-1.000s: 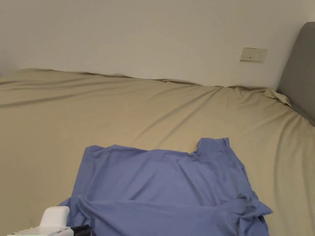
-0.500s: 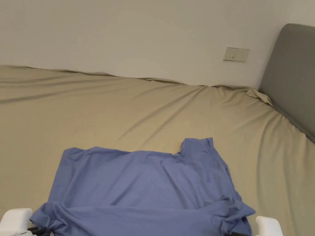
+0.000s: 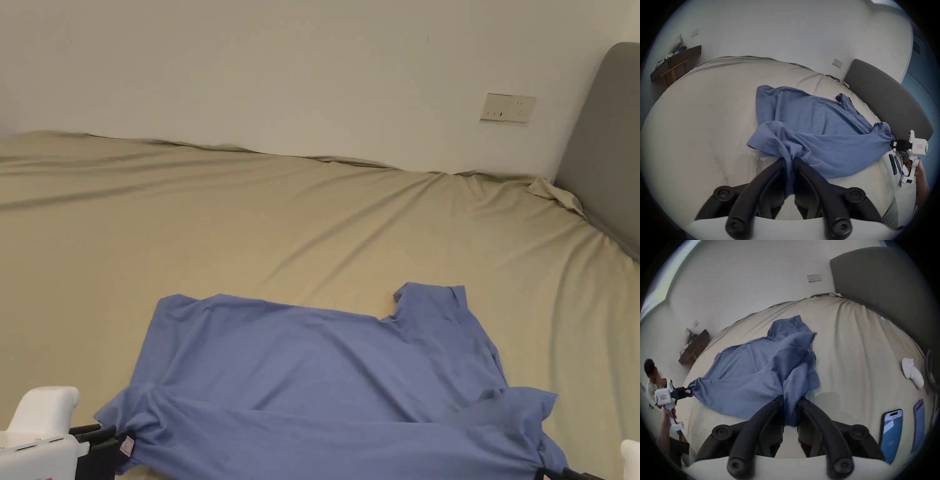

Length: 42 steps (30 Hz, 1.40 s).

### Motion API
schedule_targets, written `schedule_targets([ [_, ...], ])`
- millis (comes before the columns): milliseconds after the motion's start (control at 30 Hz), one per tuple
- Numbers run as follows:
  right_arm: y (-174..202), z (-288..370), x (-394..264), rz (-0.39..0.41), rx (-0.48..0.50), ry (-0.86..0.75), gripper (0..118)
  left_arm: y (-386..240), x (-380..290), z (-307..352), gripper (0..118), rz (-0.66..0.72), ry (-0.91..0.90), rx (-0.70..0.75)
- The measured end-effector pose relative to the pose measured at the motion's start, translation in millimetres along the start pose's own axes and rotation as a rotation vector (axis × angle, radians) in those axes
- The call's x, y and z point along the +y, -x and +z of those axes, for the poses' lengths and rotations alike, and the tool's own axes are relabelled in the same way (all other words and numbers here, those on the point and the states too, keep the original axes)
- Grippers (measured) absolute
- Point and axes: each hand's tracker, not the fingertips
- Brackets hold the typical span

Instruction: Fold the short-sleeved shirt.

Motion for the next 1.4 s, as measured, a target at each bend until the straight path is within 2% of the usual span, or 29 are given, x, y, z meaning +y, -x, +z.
schedule_targets([
  [67, 5, 16, 1, 0.048, -0.002, -0.005, 16, -3, 0, 14, 8, -0.019, -0.013, -0.002],
  [233, 12, 56, -2, 0.089, -0.009, 0.027, 16, -11, -7, 53, 8, -0.04, -0.039, -0.011],
  [600, 11, 114, -56, 0.115, -0.037, 0.136, 16, -22, -85, 122, 8, -0.08, 0.065, 0.002],
  [667, 8, 116, -71, 0.13, -0.045, 0.168, 16, -21, -104, 130, 7, -0.075, 0.094, 0.023],
  [800, -9, 110, -93, 0.103, -0.042, 0.202, 16, -14, -132, 137, 7, -0.017, 0.143, 0.027],
  [900, -22, 97, -102, 0.079, -0.057, 0.209, 16, -13, -141, 133, 7, -0.037, 0.173, 0.051],
  [1000, -29, 86, -111, 0.097, -0.092, 0.22, 16, -7, -143, 129, 7, -0.044, 0.173, 0.06],
  [1067, -30, 82, -117, 0.086, -0.09, 0.23, 16, 0, -145, 127, 7, -0.026, 0.17, 0.055],
  [1167, -31, 82, -121, 0.109, -0.084, 0.231, 18, 6, -145, 125, 8, -0.036, 0.21, 0.027],
  [1233, -32, 91, -117, 0.095, -0.056, 0.228, 40, 5, -145, 135, 19, -0.04, 0.202, 0.027],
  [1267, -30, 102, -114, 0.102, -0.071, 0.193, 59, 4, -144, 142, 27, -0.057, 0.196, 0.035],
  [1300, -27, 112, -110, 0.122, -0.105, 0.152, 84, 3, -142, 150, 49, -0.07, 0.192, 0.053],
  [1333, -24, 123, -105, 0.138, -0.125, 0.117, 89, 4, -139, 160, 64, -0.072, 0.189, 0.077],
  [1400, -18, 146, -94, 0.152, -0.105, 0.042, 91, 3, -131, 179, 68, -0.047, 0.159, 0.102],
])
